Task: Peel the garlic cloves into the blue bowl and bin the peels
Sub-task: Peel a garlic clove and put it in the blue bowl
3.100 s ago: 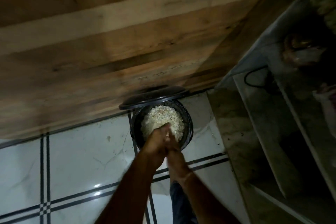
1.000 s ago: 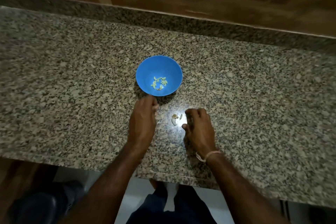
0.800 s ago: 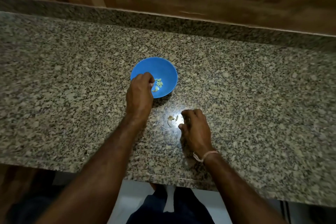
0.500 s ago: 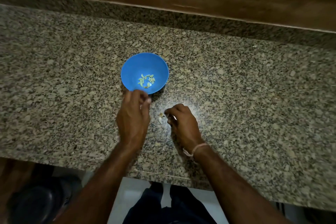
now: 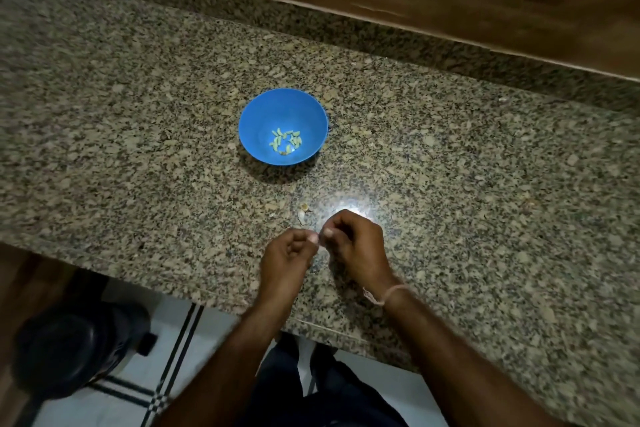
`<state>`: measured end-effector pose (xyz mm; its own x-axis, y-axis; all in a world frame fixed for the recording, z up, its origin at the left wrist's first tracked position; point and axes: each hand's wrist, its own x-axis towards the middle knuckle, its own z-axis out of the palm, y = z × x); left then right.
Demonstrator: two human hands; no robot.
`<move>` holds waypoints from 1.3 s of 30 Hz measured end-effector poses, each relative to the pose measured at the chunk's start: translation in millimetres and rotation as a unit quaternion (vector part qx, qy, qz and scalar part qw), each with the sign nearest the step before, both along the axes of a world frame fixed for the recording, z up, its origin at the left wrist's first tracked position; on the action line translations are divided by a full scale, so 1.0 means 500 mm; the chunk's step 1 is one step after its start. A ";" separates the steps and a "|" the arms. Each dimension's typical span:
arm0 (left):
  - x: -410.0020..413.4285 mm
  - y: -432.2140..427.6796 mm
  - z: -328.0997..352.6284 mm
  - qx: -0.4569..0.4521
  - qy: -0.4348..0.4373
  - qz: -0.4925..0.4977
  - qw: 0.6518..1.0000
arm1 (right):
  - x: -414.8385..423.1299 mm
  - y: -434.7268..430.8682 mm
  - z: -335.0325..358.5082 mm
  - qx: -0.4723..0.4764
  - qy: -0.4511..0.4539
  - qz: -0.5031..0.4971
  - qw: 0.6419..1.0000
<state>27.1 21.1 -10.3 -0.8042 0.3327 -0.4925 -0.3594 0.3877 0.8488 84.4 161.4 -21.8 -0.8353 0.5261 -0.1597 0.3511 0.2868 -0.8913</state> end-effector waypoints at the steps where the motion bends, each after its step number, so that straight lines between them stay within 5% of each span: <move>1: 0.009 0.007 0.008 0.032 -0.037 0.014 0.999 | 0.012 -0.005 0.006 -0.060 0.001 -0.019 0.998; 5: 0.038 0.018 0.027 0.080 -0.076 0.045 0.993 | 0.045 -0.016 0.026 -0.231 0.009 -0.089 0.969; 12: 0.055 0.019 0.031 0.092 -0.106 0.028 0.990 | 0.088 -0.020 0.056 -0.263 0.039 -0.082 0.960; 23: 0.075 0.034 0.043 0.155 -0.267 0.078 0.948 | 0.103 -0.040 0.063 -0.459 0.088 -0.152 0.871; 26: 0.069 0.014 0.025 0.037 -0.084 0.022 0.995 | 0.111 -0.030 0.046 -0.349 0.068 -0.141 0.924; 29: 0.061 -0.009 0.000 -0.131 0.131 -0.034 0.982 | 0.112 -0.021 0.017 -0.180 0.022 -0.091 0.979; 36: 0.062 -0.017 -0.024 -0.168 0.197 -0.096 0.961 | 0.103 -0.027 0.000 0.046 -0.069 0.009 0.997; 39: 0.061 -0.015 -0.022 -0.148 0.177 -0.101 0.968 | 0.094 -0.029 0.007 0.010 -0.072 -0.001 0.997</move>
